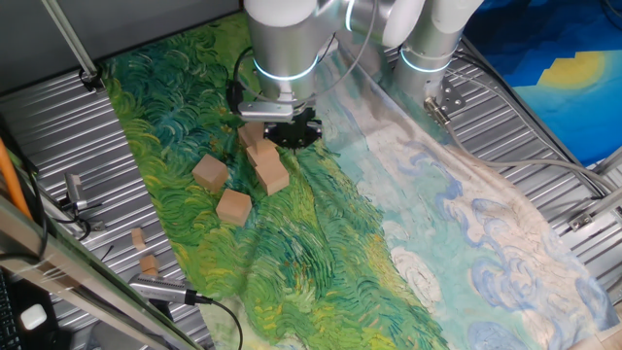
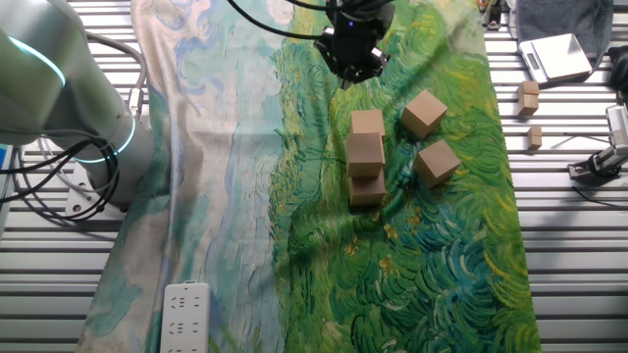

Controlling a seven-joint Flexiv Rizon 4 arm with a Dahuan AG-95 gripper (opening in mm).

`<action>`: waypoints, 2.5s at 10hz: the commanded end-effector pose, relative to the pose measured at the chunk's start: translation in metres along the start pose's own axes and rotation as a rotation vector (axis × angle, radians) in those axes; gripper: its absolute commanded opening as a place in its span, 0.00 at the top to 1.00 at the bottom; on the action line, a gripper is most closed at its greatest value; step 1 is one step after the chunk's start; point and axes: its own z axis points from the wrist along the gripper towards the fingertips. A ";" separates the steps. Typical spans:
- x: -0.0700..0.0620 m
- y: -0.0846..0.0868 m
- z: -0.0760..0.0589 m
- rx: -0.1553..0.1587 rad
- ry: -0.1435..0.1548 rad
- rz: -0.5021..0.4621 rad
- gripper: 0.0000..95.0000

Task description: Stack the blocks into a pyramid shape

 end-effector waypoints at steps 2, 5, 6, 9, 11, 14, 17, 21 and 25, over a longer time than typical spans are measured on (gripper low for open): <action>-0.004 -0.041 -0.004 0.003 -0.008 -0.060 0.80; -0.019 -0.078 -0.004 0.006 -0.009 -0.089 0.60; -0.022 -0.087 -0.002 0.006 -0.011 -0.102 0.60; -0.036 -0.115 0.005 0.002 -0.018 -0.109 0.40; -0.038 -0.118 0.015 0.009 -0.025 -0.103 0.40; -0.036 -0.121 0.025 0.017 -0.017 -0.084 0.20; -0.036 -0.121 0.024 0.015 -0.019 -0.086 0.40; -0.035 -0.114 0.007 -0.004 -0.019 -0.097 1.00; -0.035 -0.114 0.007 0.004 -0.012 -0.058 1.00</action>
